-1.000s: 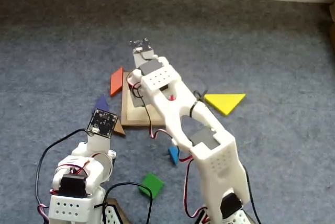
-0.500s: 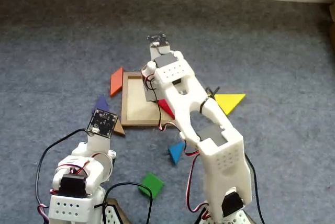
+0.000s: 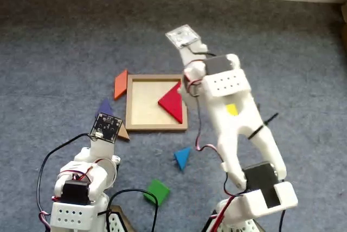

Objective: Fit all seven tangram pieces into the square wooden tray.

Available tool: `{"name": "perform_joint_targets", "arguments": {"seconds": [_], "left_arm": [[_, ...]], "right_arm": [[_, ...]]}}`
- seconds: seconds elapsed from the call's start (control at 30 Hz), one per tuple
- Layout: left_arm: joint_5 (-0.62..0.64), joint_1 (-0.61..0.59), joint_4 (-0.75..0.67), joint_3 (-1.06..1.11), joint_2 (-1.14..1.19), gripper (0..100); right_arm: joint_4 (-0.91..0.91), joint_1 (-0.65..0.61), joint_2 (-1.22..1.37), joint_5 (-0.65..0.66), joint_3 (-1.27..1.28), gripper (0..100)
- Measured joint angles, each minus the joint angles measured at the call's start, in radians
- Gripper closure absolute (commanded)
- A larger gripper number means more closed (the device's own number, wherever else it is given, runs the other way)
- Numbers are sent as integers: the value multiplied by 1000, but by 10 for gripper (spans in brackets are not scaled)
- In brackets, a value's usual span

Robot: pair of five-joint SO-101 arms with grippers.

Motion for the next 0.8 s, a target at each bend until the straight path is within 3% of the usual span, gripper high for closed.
{"name": "perform_joint_targets", "arguments": {"seconds": [0.37,0.57,0.8], "left_arm": [[0,0,0,0,0,993],[0,0,0,0,0,993],[0,0,0,0,0,993]], "right_arm": [[-11,235,-11,781,146,812],[-106,258,-8,971,210,649],[-123,272,212,1008,146,644]]}}
